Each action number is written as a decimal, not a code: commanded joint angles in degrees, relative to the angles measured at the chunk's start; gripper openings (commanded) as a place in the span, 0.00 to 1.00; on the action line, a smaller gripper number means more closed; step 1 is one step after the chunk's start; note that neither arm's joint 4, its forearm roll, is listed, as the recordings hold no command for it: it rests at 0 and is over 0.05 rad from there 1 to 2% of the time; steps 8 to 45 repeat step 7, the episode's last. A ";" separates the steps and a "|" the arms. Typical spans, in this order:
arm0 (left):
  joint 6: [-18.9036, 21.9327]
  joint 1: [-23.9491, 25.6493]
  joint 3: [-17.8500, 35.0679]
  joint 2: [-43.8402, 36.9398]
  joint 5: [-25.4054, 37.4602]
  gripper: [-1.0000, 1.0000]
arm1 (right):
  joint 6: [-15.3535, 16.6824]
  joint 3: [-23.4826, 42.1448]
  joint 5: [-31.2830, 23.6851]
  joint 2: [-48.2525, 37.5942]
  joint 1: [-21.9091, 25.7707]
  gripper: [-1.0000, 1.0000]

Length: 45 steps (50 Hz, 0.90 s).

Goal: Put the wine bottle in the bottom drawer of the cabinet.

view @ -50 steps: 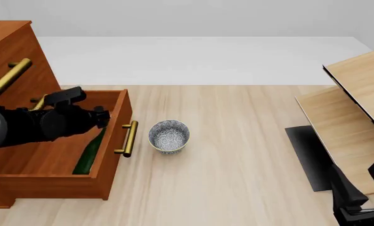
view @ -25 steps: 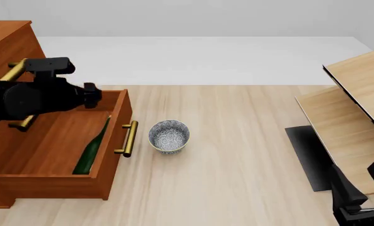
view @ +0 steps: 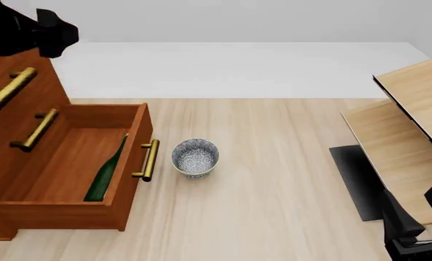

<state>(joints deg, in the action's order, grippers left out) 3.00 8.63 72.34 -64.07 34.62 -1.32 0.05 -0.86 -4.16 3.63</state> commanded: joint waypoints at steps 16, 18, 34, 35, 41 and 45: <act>3.30 1.45 13.87 12.11 15.10 1.00 | 0.35 -0.04 -0.72 1.09 -0.19 1.00; 3.30 1.45 13.87 12.11 15.10 1.00 | 0.35 -0.04 -0.72 1.09 -0.19 1.00; 3.30 1.45 13.87 12.11 15.10 1.00 | 0.35 -0.04 -0.72 1.09 -0.19 1.00; 3.30 1.45 13.87 12.11 15.10 1.00 | 0.35 -0.04 -0.72 1.09 -0.19 1.00; 3.30 1.45 13.87 12.11 15.10 1.00 | 0.35 -0.04 -0.72 1.09 -0.19 1.00; 3.30 1.45 13.87 12.11 15.10 1.00 | 0.35 -0.04 -0.72 1.09 -0.19 1.00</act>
